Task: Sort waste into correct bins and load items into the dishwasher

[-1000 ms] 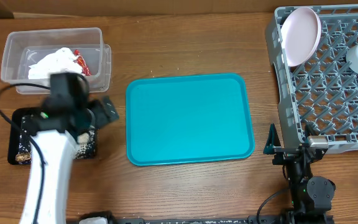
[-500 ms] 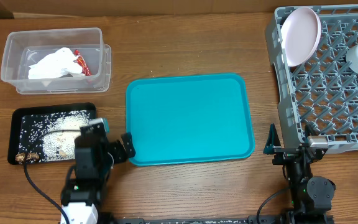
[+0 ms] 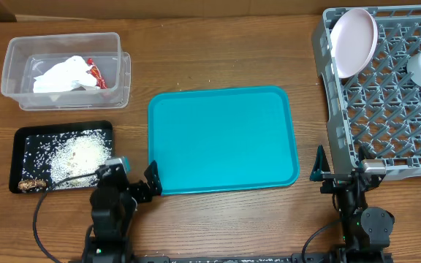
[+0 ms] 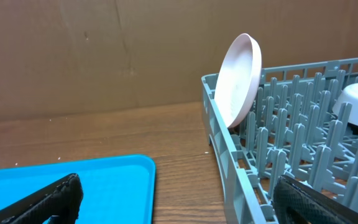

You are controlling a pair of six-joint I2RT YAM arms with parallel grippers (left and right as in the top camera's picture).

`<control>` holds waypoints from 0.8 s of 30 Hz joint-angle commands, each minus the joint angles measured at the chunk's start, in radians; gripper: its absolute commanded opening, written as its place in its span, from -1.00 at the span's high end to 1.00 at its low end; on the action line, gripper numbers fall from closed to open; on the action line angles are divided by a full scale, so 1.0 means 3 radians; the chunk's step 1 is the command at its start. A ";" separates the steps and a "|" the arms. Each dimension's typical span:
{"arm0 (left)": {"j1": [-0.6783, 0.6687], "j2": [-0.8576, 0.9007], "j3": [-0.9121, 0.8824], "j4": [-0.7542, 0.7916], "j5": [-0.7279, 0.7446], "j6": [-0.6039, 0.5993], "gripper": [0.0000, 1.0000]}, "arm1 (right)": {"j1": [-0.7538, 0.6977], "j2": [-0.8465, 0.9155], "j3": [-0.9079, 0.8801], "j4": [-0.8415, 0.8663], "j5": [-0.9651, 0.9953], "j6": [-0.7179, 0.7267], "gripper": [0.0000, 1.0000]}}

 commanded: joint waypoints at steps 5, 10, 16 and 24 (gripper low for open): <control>-0.0032 -0.0553 -0.0037 -0.0179 0.0052 0.0089 -1.00 | -0.0022 -0.0033 -0.0034 0.0019 -0.0022 -0.0024 -1.00; -0.0032 -0.0861 -0.0037 -0.0179 0.0053 0.0086 -1.00 | -0.0022 -0.0033 -0.0034 0.0019 -0.0022 -0.0024 -1.00; -0.0032 -0.1307 -0.0037 -0.0181 0.0022 0.0089 -1.00 | -0.0022 -0.0033 -0.0034 0.0019 -0.0022 -0.0024 -1.00; -0.0031 -0.1619 -0.0037 -0.0193 -0.0066 0.0243 -1.00 | -0.0022 -0.0033 -0.0034 0.0019 -0.0022 -0.0024 -1.00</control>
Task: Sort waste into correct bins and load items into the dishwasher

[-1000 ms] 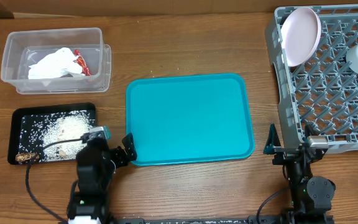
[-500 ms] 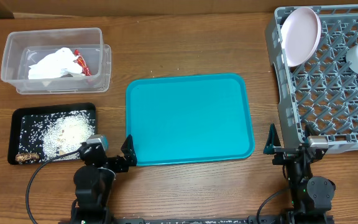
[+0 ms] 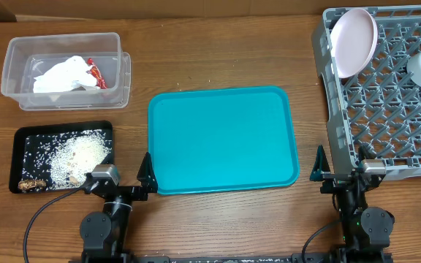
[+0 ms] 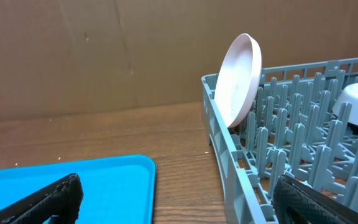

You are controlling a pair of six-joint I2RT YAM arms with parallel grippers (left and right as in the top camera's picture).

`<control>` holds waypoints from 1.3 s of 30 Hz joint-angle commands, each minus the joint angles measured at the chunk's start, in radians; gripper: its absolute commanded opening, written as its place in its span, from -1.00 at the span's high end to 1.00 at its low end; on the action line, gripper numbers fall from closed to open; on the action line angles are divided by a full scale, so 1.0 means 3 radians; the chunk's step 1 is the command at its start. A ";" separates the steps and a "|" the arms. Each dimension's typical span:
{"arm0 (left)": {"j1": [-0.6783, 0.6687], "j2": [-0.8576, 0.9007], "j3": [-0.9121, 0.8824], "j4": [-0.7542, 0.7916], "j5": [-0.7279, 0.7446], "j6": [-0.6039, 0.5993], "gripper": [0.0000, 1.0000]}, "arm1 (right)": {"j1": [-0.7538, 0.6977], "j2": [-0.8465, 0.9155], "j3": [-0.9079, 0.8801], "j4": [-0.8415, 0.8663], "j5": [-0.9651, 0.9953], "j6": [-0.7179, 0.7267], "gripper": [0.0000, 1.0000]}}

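Observation:
The teal tray (image 3: 221, 139) lies bare in the middle of the table. At the right stands the grey dish rack (image 3: 329, 109), holding an upright pink plate (image 3: 353, 40) and a white bowl. In the right wrist view the pink plate (image 4: 238, 81) leans in the rack's near corner. My right gripper (image 3: 344, 169) stands open at the rack's front left corner, holding nothing. My left gripper (image 3: 123, 179) stands open and empty at the tray's front left corner. A clear bin (image 3: 20, 51) holds crumpled white paper and a red wrapper.
A black tray (image 3: 20, 157) at the front left holds scattered rice (image 3: 79, 155) and a brown food scrap (image 3: 31, 184). The rack's wall (image 4: 229, 155) rises close on the right of my right gripper (image 4: 179, 205), and the teal tray (image 4: 73, 177) is on its left.
My left arm has drawn back toward the front edge, and its gripper, then turned near the black tray's corner, now sits level and open. The right arm has not moved.

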 commanded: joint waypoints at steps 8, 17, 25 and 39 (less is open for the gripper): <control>-0.0024 -0.0043 -0.0014 -0.0014 -0.0052 0.0334 -1.00 | -0.0023 -0.0033 -0.0034 0.0019 -0.0022 -0.0025 -1.00; -0.0024 -0.0042 -0.0014 -0.0014 -0.0052 0.0334 -1.00 | -0.0023 -0.0033 -0.0034 0.0019 -0.0022 -0.0025 -1.00; -0.0024 -0.0042 -0.0014 -0.0014 -0.0052 0.0334 -1.00 | -0.0023 -0.0033 -0.0034 0.0019 -0.0022 -0.0025 -1.00; -0.0024 -0.0042 -0.0014 -0.0014 -0.0052 0.0334 -0.99 | -0.0023 -0.0033 -0.0034 0.0019 -0.0022 -0.0025 -1.00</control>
